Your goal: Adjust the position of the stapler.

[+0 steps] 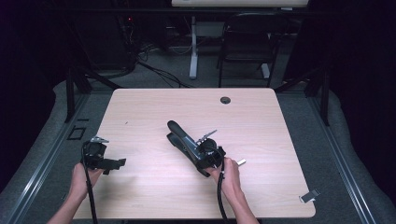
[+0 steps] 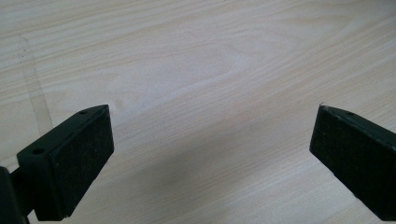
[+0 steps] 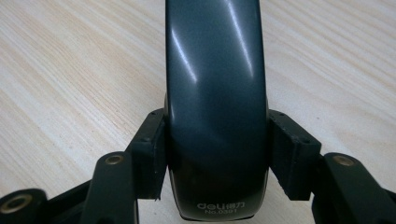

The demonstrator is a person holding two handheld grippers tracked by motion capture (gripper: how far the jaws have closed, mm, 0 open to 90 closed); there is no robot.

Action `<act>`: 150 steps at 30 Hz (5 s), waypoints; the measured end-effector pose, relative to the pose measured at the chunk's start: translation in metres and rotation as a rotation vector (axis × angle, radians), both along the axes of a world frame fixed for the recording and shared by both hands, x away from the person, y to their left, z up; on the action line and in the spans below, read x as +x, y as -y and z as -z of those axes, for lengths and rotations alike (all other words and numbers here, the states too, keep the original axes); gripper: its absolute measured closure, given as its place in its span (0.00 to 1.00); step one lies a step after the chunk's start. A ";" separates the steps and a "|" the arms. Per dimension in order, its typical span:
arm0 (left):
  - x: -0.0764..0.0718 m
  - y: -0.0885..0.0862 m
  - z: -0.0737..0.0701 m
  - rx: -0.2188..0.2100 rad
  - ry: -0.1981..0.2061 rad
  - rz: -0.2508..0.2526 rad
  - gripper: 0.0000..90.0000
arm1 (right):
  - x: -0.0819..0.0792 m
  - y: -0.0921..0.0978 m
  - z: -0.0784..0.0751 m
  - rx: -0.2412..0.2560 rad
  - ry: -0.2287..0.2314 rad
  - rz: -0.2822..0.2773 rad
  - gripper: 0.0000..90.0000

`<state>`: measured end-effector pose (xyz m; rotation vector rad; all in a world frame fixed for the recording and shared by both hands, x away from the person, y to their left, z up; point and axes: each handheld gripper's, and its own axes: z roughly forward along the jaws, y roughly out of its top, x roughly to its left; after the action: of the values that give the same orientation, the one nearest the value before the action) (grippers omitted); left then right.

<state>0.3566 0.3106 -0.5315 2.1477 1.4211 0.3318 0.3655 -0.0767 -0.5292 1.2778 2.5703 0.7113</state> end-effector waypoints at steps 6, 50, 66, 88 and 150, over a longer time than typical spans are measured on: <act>0.001 0.001 0.000 0.002 -0.005 0.000 0.00 | 0.001 0.005 0.000 0.029 -0.013 -0.012 0.48; 0.004 0.015 -0.001 -0.007 -0.012 0.003 0.07 | -0.026 0.013 0.003 0.172 -0.072 -0.038 0.48; 0.006 0.030 0.001 -0.040 -0.014 0.062 0.28 | -0.031 0.010 0.010 0.225 -0.076 -0.047 0.46; 0.010 0.046 0.001 -0.055 -0.022 0.089 0.15 | -0.038 -0.007 0.015 0.277 -0.106 -0.096 0.44; 0.016 0.151 -0.032 -0.170 -0.002 0.121 0.05 | -0.022 0.143 -0.019 0.038 -0.090 0.172 0.08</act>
<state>0.3722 0.1597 -0.4995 2.0841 1.2657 0.1578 0.3438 -0.2197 -0.5105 1.5538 2.4864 0.6871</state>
